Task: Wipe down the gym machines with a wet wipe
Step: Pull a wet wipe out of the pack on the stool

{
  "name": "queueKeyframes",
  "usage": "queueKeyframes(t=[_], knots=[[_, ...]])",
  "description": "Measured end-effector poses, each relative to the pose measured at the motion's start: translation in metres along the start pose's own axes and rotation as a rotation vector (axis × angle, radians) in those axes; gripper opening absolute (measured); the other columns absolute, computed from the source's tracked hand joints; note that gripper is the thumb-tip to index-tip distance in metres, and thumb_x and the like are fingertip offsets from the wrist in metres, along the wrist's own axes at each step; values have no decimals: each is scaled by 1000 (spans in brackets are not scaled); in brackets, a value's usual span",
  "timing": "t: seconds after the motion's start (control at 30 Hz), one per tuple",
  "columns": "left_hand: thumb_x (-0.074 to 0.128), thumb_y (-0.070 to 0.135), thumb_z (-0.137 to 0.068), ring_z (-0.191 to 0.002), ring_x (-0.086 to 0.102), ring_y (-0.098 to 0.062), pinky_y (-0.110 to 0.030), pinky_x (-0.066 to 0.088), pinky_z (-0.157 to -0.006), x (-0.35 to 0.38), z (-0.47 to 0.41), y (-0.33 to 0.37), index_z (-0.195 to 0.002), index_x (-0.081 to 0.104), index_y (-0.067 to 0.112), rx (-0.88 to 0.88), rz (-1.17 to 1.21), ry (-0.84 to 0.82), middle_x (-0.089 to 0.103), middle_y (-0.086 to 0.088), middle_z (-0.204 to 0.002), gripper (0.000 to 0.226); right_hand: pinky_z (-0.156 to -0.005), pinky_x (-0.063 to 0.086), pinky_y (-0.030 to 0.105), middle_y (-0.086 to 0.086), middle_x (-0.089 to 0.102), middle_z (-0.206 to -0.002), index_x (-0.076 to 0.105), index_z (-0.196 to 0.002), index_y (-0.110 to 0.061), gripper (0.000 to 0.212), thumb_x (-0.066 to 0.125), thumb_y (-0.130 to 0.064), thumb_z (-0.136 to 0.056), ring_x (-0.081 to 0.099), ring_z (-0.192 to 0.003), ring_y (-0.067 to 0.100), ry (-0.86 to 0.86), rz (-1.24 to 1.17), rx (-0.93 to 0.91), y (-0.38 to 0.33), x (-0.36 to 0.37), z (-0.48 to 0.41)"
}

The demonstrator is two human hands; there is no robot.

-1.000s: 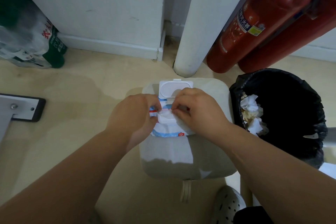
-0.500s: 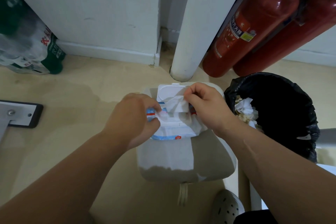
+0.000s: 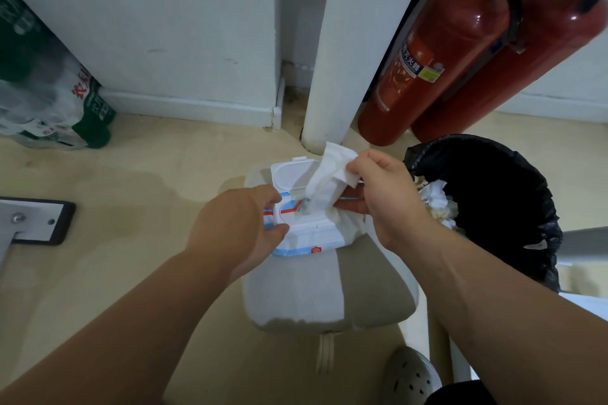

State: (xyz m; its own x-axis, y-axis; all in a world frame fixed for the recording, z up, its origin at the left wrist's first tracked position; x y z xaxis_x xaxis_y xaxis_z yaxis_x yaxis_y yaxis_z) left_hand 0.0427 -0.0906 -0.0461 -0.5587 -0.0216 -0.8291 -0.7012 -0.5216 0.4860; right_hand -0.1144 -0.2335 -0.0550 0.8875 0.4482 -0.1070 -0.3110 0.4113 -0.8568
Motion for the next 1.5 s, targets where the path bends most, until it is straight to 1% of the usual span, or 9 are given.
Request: queueKeyframes(t=[0.2, 0.43, 0.57, 0.7, 0.8, 1.0, 1.1, 1.27, 1.5], knots=[[60, 46, -75, -81, 65, -27, -38, 55, -72, -2, 4, 36, -98, 77, 21, 281, -127, 84, 70, 1, -92, 38, -90, 56, 57, 13, 63, -92, 62, -88, -11, 14, 50, -12, -94, 66, -86, 31, 151, -151, 2, -16, -25, 3], [38, 60, -81, -100, 63, -24, -43, 55, -83, 45, 11, 58, -120, 71, 20, 392, -342, -202, 69, 5, -125, 65, -95, 56, 57, 7, 71, -95, 70, -83, -20, 17, 58, -23, -95, 67, -107, 37, 211, -79, -49, -28, -51, -2], [44, 46, -88, -98, 67, -26, -43, 57, -85, 24, 8, 63, -114, 75, 19, 424, -186, -56, 74, 1, -116, 49, -91, 56, 56, 22, 70, -104, 63, -94, 0, 28, 66, -28, -92, 69, -102, 41, 153, -22, 1, -20, -43, -5], [68, 32, -85, -103, 60, -29, -42, 50, -92, -23, 1, 67, -122, 67, 15, 299, -119, 272, 67, -7, -121, 41, -87, 59, 52, 11, 66, -88, 61, -90, -2, 13, 60, -15, -95, 66, -81, 26, 12, -51, 26, -17, -27, -6], [75, 35, -85, -132, 48, -28, -42, 37, -112, -12, -7, 53, -148, 47, 16, 182, 15, 142, 52, -6, -147, 71, -71, 61, 39, 7, 68, -87, 62, -80, -13, 16, 58, -10, -96, 67, -80, 22, -61, -89, 43, -17, -21, -4], [42, 52, -86, -73, 63, -23, -38, 52, -70, 4, -9, 52, -79, 75, 20, 307, -18, 4, 72, 2, -77, 47, -70, 56, 38, 8, 66, -87, 67, -77, -16, 21, 58, -4, -91, 64, -80, 23, -16, -207, 34, -23, -34, -9], [40, 54, -90, -75, 63, -18, -35, 49, -71, 10, -6, 44, -81, 74, 20, 204, 48, -17, 71, 3, -78, 49, -74, 59, 39, 11, 67, -91, 69, -87, -9, 16, 56, -1, -92, 66, -80, 22, -25, -252, 45, -23, -30, -10], [65, 31, -97, -103, 68, -11, -31, 53, -92, 2, -14, 30, -125, 67, 26, -229, 873, -35, 73, 10, -113, 29, -71, 62, 36, 14, 74, -91, 71, -104, 0, 15, 58, 2, -96, 71, -79, 21, -258, -173, 70, -21, 6, 5], [73, 14, -90, -79, 73, -29, -46, 59, -82, 5, -10, 15, -87, 75, 10, -314, 890, -87, 77, -10, -84, 5, -64, 60, 28, 8, 73, -78, 70, -86, -8, 7, 73, -3, -89, 65, -63, 15, -218, -12, 65, -12, 5, 7]])
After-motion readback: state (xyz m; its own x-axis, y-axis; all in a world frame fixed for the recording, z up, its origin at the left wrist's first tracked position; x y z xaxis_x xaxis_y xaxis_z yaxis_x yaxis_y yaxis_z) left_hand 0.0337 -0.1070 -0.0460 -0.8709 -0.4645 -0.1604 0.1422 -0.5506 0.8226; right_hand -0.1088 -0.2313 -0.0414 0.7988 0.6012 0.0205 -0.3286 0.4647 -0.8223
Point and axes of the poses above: each hand's wrist, its own z-axis away from the middle knuckle, its own x-axis out of the palm, y = z × x, the point moved 9 cm from there along -z, towards the middle knuckle
